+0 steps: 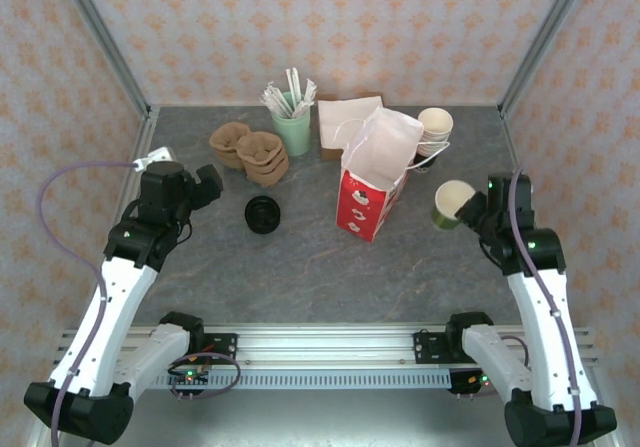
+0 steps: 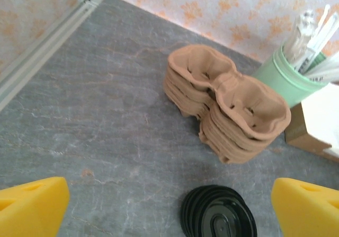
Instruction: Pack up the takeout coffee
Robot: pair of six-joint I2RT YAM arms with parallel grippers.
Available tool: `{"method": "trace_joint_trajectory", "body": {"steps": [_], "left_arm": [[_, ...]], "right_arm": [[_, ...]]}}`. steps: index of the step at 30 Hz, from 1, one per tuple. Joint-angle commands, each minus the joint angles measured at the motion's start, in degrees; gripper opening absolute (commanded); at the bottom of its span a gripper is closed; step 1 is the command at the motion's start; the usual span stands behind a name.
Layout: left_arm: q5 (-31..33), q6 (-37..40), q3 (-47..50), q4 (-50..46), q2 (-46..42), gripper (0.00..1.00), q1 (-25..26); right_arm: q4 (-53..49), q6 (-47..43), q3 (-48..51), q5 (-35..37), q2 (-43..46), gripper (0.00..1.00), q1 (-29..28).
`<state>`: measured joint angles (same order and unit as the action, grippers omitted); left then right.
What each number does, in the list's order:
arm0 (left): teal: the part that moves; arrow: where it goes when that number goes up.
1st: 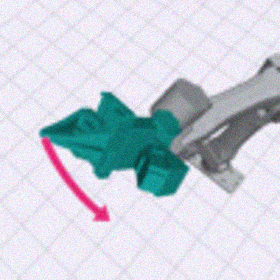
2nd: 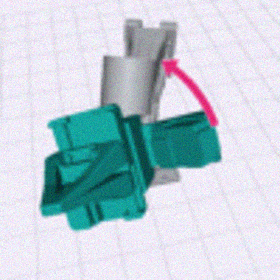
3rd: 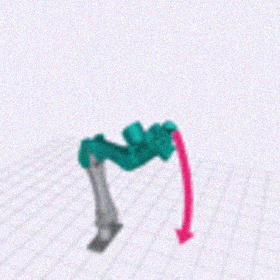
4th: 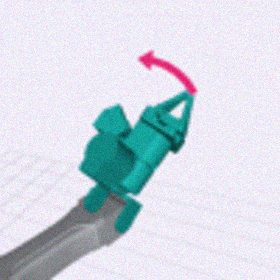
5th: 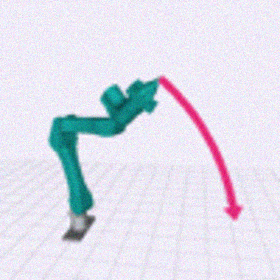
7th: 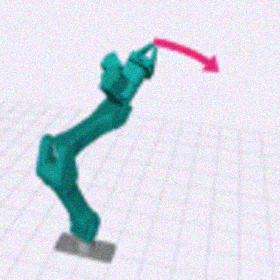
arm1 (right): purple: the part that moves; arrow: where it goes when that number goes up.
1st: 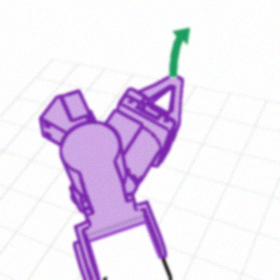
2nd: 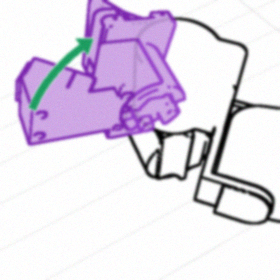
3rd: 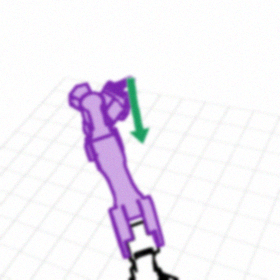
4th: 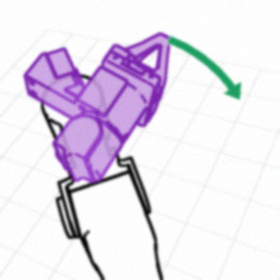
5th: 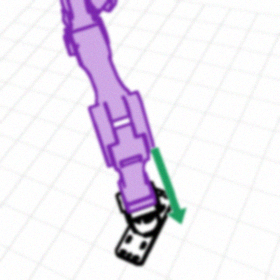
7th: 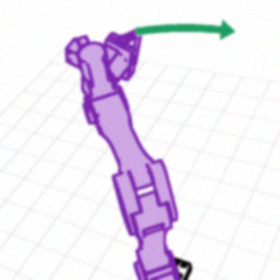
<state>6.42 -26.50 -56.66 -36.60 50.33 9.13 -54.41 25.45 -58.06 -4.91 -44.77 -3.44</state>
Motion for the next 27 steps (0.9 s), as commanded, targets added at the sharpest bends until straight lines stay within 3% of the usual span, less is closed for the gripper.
{"method": "trace_joint_trajectory", "body": {"steps": [1, 4, 10, 13, 16, 20, 27], "left_arm": [[-4.6, 1.2, 2.3, 0.6, 1.0, 0.98, 0.9], [-8.4, 1.7, 3.7, 1.7, 2.7, 0.98, 1.4], [-10.0, 1.3, 4.7, 0.9, 6.3, 0.97, 1.8], [-10.5, 0.9, 6.0, 1.6, 6.9, 0.97, 1.8], [-11.1, 0.7, 7.8, 3.5, 6.8, 0.97, 1.8], [-12.4, 0.6, 9.2, 4.9, 6.6, 0.97, 1.8], [-11.9, 1.4, 10.0, 4.7, 6.6, 0.97, 1.8]], "right_arm": [[-1.0, -0.2, 5.7, -8.6, 4.9, 0.00, -0.7], [-0.9, 0.6, 10.1, -10.6, 8.8, 0.00, -3.7], [1.6, 6.6, 15.5, -9.6, 12.9, 0.00, -14.0], [7.2, 11.4, 19.1, -8.5, 13.7, 0.00, -21.4], [13.9, 15.0, 21.6, -2.5, 14.5, 0.00, -31.1], [20.8, 16.6, 22.2, 3.8, 9.7, 0.00, -41.6], [35.7, 15.6, 20.4, 9.8, -3.9, 0.00, -54.9]]}}
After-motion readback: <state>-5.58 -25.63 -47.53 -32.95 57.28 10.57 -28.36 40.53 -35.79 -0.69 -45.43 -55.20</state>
